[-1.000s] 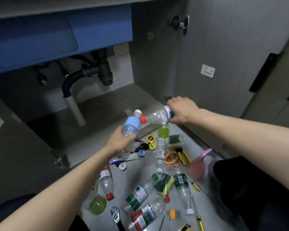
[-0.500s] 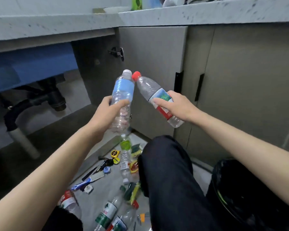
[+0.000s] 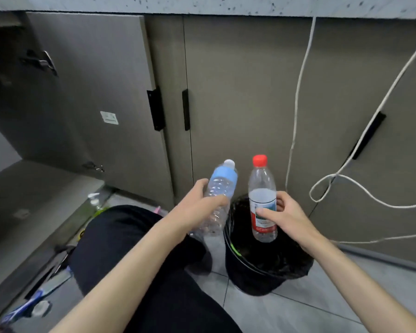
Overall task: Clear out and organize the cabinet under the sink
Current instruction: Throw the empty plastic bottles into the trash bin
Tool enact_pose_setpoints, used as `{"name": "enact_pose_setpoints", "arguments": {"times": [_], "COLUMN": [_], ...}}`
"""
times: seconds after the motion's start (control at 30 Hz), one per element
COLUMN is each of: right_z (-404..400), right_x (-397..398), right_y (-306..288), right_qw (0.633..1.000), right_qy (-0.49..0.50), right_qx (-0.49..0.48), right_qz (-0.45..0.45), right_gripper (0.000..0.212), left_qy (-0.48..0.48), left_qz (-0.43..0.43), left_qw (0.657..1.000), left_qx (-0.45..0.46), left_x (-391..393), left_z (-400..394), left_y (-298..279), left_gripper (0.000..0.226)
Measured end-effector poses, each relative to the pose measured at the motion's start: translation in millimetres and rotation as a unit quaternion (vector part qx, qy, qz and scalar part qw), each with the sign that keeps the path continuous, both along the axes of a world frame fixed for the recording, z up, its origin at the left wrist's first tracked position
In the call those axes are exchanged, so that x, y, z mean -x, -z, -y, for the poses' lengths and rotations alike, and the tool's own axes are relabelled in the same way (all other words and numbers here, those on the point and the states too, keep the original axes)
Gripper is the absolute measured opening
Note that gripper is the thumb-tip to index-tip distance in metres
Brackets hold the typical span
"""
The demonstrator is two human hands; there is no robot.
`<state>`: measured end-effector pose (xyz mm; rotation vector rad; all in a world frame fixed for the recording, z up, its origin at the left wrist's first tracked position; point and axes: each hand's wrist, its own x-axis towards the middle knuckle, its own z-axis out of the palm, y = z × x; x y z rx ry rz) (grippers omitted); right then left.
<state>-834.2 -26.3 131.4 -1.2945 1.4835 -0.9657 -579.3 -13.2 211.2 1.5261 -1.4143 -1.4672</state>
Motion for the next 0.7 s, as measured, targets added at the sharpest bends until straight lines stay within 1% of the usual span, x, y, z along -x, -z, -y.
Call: {"name": "enact_pose_setpoints", "arguments": {"times": [0.07,0.1,0.17,0.23,0.27,0.33,0.43,0.53,0.57,0.6,0.67,0.7], "right_z": [-3,-4,-3,-1,0,2,3,3,4,4,7,9], "right_x": [14,20,28,33,35,38,41,39,37,35,28,22], "right_y": [19,27,40,51,57,68,83,94,96,96,88,80], "right_qw": [0.999,0.998,0.995,0.99,0.989,0.986,0.984,0.983,0.985,0.987,0.992,0.995], "right_qy": [0.018,0.026,0.041,0.064,0.074,0.077,0.064,0.046,0.042,0.043,0.051,0.049], "right_qx": [-0.012,-0.019,-0.035,-0.053,-0.062,-0.08,-0.096,-0.108,-0.109,-0.101,-0.054,-0.028], "right_qz": [-0.04,-0.057,-0.088,-0.11,-0.115,-0.122,-0.136,-0.138,-0.13,-0.121,-0.101,-0.086], "right_gripper": [0.054,0.056,0.059,0.06,0.061,0.064,0.069,0.067,0.067,0.065,0.049,0.04], "left_qy": [0.03,0.04,0.063,0.082,0.084,0.08,0.07,0.082,0.085,0.081,0.049,0.025], "left_qz": [0.07,0.111,0.18,0.226,0.229,0.221,0.235,0.208,0.202,0.209,0.257,0.287], "left_qw": [0.997,0.993,0.982,0.971,0.97,0.972,0.969,0.974,0.975,0.974,0.962,0.952], "left_qx": [0.002,0.004,0.012,0.009,0.0,-0.013,0.012,0.031,0.034,0.045,0.084,0.103], "left_x": [23,34,54,70,76,85,91,90,88,85,72,63], "left_z": [6,10,16,21,23,25,23,17,15,16,20,23], "left_y": [18,26,40,55,62,77,98,105,103,100,87,78], "left_gripper": [0.081,0.083,0.07,0.055,0.052,0.054,0.069,0.079,0.076,0.067,0.03,0.02]}}
